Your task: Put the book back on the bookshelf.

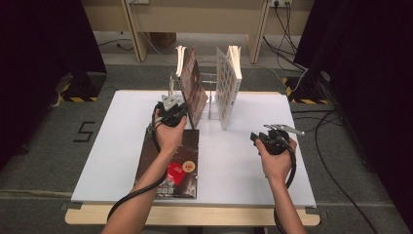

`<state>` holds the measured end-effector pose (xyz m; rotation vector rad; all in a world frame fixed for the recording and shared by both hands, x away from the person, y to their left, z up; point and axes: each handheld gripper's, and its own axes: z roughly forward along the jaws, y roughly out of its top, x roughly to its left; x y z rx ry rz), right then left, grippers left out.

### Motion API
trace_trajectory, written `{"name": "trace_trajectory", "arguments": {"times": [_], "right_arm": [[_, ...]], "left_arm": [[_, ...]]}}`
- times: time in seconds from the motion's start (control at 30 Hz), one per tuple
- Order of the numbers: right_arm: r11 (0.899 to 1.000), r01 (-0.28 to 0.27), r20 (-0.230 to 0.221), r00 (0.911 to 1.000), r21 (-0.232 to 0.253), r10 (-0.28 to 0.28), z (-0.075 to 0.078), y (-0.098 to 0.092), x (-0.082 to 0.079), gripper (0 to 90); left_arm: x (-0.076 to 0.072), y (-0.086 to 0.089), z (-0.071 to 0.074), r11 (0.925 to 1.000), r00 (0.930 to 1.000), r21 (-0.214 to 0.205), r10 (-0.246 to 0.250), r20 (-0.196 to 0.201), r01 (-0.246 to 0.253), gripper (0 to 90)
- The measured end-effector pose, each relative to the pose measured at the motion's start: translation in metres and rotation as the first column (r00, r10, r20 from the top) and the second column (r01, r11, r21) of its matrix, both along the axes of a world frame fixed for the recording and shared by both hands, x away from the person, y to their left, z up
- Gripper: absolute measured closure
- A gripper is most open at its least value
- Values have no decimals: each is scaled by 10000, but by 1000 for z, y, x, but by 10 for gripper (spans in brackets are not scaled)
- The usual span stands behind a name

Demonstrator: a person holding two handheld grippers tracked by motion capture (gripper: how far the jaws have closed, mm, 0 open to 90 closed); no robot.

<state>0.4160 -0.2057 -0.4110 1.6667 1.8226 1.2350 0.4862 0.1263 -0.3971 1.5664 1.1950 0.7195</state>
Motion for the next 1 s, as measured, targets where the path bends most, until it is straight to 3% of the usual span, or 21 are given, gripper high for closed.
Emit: {"name": "trace_trajectory", "arguments": {"times": [0.47,0.77,1.0], "right_arm": [[10000,2,-24,10000,23,-2,0,-1,0,614],[10000,-37,-25,10000,-15,37,-1,-1,1,614],[10000,-41,-16,10000,-34,41,-1,-2,0,614]], "left_arm": [[7,-2,0,9997,9997,91,227,-70,-226,874],[10,-5,-2,9994,9996,217,277,-87,-275,856],[5,-2,-2,9996,9996,16,281,43,-281,814]]}}
